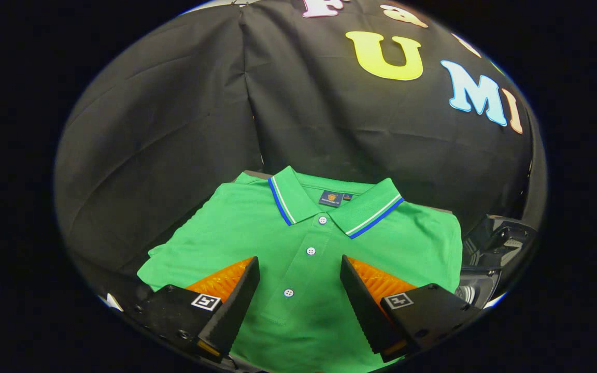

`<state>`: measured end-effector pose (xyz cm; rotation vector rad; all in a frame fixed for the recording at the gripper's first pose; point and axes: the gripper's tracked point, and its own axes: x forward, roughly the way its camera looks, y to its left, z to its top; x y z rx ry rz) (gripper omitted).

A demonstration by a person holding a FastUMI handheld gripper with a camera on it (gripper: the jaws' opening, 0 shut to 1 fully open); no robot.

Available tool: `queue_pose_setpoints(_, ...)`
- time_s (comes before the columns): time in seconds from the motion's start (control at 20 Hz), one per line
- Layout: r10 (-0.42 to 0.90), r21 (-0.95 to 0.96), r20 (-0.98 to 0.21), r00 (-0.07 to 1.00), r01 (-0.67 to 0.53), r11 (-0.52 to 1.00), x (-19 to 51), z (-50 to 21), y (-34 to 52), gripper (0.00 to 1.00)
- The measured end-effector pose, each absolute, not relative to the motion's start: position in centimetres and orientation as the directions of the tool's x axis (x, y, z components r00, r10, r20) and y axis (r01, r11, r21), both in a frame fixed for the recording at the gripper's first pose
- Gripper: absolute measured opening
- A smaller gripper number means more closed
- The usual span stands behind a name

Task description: Put the clothes into the washing machine and then close the washing machine lid.

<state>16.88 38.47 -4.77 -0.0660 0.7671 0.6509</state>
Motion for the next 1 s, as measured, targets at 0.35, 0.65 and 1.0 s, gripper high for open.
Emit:
queue_pose_setpoints(0.35, 0.472, 0.067, -0.731, 0.493, -0.636, 0.769, 16.7, -5.4, 38.5, 0.96)
queue_pose_setpoints(0.65, 0.491, 0.112, -0.731, 0.474, -0.626, 0.771, 17.1, -5.7, 39.1, 0.31)
queue_pose_setpoints(1.0, 0.59, 0.2, -0.661, 0.464, -0.649, 0.734, 17.1, -4.4, 39.2, 0.02)
